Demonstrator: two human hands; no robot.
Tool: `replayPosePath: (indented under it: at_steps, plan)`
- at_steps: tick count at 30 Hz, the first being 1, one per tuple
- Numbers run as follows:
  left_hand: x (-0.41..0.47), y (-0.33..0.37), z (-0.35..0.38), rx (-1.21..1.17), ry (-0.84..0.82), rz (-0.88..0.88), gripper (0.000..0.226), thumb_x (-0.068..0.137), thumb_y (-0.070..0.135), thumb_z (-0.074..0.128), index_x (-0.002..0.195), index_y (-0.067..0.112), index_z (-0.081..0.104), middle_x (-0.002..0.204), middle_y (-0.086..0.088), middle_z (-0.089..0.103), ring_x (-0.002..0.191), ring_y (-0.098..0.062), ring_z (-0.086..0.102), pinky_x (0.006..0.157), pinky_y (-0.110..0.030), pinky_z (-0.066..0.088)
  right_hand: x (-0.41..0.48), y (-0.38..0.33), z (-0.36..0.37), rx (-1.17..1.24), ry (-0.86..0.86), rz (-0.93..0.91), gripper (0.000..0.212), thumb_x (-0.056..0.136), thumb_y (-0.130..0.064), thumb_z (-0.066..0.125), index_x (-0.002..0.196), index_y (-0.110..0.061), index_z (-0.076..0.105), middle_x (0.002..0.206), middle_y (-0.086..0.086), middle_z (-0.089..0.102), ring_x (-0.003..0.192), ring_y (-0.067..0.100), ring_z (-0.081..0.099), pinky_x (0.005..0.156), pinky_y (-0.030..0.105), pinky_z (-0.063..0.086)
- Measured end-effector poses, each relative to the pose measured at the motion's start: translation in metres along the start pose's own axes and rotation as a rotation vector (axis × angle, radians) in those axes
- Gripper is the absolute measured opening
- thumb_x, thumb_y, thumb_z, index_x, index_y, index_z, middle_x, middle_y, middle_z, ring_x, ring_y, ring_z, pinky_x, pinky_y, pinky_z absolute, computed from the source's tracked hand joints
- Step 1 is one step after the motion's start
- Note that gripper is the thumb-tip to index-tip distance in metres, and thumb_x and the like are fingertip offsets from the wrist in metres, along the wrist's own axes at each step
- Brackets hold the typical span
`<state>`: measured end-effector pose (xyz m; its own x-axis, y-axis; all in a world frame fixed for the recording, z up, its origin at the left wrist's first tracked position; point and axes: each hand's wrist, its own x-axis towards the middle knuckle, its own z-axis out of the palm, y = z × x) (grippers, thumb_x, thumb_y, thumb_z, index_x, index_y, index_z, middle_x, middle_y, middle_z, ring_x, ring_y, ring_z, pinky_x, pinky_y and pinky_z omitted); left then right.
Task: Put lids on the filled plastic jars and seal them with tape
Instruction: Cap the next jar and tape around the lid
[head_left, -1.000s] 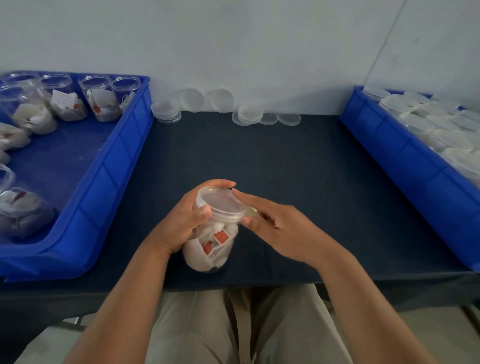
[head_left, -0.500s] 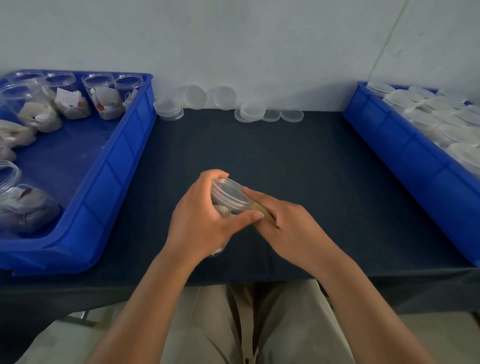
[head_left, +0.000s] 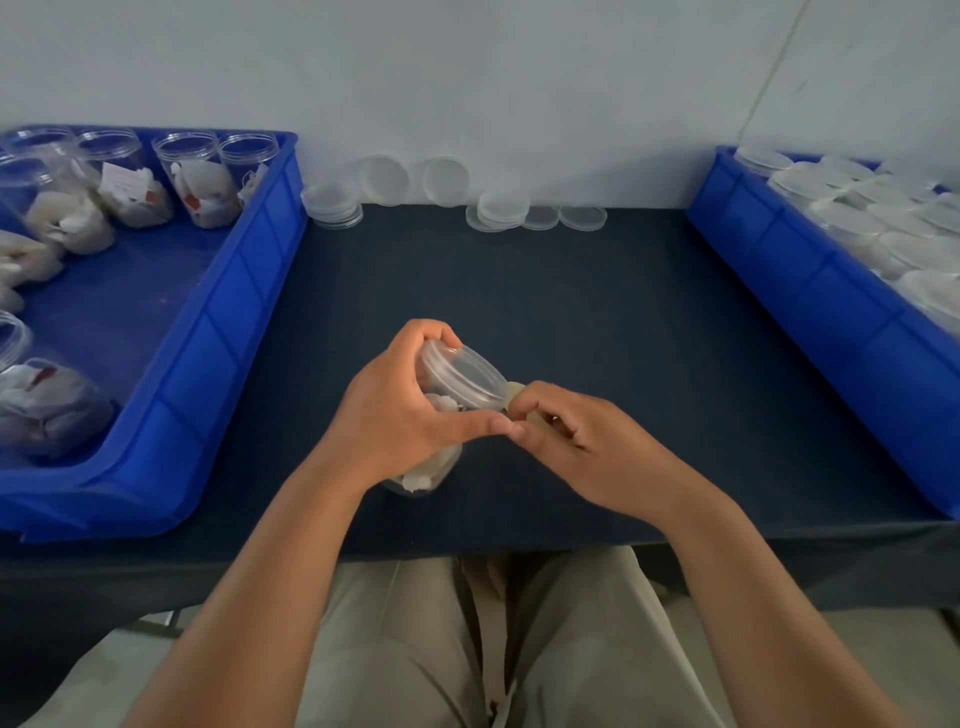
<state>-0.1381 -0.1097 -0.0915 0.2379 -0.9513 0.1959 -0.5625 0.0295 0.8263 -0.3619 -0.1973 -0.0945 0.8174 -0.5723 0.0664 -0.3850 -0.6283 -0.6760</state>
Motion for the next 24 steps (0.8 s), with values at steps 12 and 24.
replayPosePath:
  at_steps: [12, 24]
  plan:
    - [0.003, -0.02, -0.01, -0.408, -0.114, -0.016, 0.053, 0.072, 0.046, 0.089, 0.115, 0.034, 0.062, 0.107, 0.007, 0.073, 0.089, -0.013, 0.074, 0.069, -0.024, 0.06, 0.016, 0.001, -0.009, -0.01, -0.097, 0.007, 0.042, 0.1, -0.066, 0.036, 0.093, -0.037, 0.066, 0.092, -0.01, 0.064, 0.09, 0.008, 0.06, 0.078, 0.017, 0.047]
    - [-0.016, -0.084, -0.052, -0.825, -0.025, -0.03, 0.05, 0.08, 0.039, 0.082, 0.12, 0.02, 0.06, 0.109, -0.01, 0.068, 0.09, -0.024, 0.07, 0.072, -0.032, 0.059, 0.013, 0.083, -0.066, -0.413, 0.224, 0.214, 0.047, 0.102, -0.058, 0.035, 0.09, -0.023, 0.064, 0.096, -0.001, 0.062, 0.087, 0.024, 0.062, 0.074, 0.038, 0.046]
